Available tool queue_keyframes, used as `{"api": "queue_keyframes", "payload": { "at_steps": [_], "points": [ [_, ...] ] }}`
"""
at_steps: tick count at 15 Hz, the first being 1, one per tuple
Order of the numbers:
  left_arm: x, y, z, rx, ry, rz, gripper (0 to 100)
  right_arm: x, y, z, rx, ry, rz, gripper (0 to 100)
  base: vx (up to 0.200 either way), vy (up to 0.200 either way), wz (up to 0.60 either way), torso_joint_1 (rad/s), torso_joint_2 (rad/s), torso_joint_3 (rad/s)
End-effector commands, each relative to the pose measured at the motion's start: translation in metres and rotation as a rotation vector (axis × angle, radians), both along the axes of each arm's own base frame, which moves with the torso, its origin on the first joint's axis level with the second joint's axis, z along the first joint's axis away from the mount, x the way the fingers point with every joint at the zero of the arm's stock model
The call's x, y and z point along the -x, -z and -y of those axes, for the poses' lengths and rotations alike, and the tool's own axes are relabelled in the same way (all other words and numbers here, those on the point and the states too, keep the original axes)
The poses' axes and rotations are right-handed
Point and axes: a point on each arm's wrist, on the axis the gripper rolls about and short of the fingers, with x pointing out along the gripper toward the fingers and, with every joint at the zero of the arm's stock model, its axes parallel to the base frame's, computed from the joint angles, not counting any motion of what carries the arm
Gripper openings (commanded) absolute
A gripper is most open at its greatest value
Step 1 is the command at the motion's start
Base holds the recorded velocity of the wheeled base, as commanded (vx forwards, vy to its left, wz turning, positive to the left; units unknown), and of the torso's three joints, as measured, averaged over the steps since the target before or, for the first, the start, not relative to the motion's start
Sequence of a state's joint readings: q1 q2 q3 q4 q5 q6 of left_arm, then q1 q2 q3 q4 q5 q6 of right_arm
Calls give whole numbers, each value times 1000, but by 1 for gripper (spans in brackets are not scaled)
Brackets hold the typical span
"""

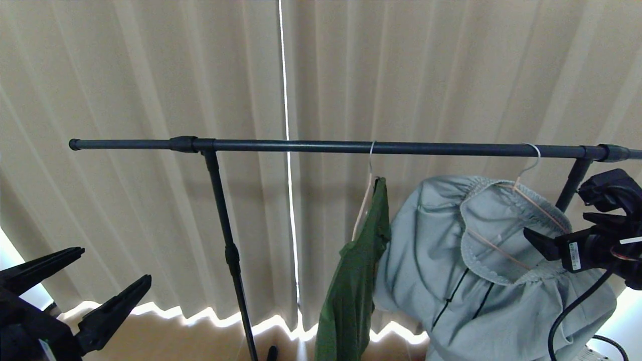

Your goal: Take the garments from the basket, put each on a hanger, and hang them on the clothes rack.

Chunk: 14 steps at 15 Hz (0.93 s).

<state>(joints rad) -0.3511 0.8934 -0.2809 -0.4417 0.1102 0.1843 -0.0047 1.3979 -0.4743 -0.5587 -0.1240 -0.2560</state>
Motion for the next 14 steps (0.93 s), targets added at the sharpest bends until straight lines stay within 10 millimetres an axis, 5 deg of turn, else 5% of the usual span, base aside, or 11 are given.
{"api": "queue_keyframes", "payload": {
  "at_steps": [1, 7, 11, 14],
  "points": [
    [3, -3, -1, 5, -3, 23, 100, 16, -6, -1, -16, -25, 61, 100, 0, 0, 0, 0, 0, 0],
    [43, -2, -16, 54, -7, 176, 100, 56, -18, -4, -134, -132, 270, 100, 0, 0, 0, 0, 0, 0],
    [62, 31, -28, 35, -170, 143, 100, 83, -27, -5, -145, -160, 356, 100, 0, 0, 0, 0, 0, 0],
    [81, 55, -34, 27, -327, 79, 100, 117, -12, -5, -139, -161, 386, 100, 0, 0, 0, 0, 0, 0]
  ]
}}
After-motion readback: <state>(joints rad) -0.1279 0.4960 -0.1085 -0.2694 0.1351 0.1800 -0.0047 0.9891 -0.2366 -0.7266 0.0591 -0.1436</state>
